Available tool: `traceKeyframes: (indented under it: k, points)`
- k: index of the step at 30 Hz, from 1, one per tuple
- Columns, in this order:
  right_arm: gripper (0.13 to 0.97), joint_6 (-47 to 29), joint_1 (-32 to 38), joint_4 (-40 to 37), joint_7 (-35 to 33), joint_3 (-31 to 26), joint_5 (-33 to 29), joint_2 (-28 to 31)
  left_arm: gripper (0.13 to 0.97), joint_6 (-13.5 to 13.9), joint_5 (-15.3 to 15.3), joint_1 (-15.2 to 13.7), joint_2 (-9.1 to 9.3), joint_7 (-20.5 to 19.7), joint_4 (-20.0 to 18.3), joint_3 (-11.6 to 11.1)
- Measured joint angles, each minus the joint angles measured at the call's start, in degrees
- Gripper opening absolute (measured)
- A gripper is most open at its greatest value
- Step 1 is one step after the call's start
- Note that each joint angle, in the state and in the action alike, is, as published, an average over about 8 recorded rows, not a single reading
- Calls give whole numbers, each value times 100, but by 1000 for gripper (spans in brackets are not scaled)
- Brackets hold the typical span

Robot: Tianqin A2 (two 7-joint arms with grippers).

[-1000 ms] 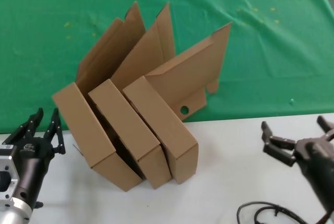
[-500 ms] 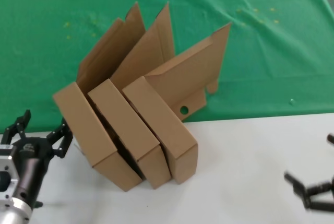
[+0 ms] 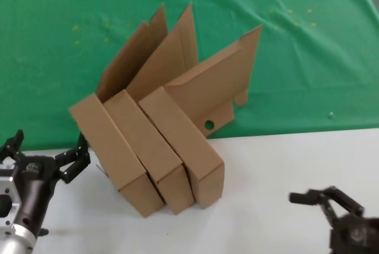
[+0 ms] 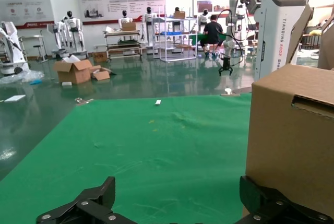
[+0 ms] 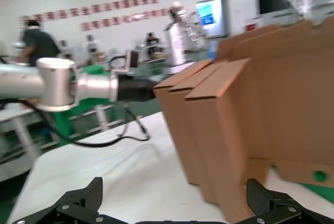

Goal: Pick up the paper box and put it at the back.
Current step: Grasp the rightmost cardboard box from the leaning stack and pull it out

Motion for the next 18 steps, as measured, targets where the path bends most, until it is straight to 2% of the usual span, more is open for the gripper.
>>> traceKeyframes:
  k: [3, 12, 18]
  points:
    - [966, -381, 658, -539, -30, -418, -215, -178, 816, 0, 0, 0, 0, 0, 0, 0]
    - [966, -1159, 2416, -2381, -453, -1254, -733, -914, 923, 0, 0, 0, 0, 0, 0, 0]
    - [939, -1401, 3407, -3604, -962, -2007, -618, -1333, 934, 0, 0, 0, 0, 0, 0, 0]
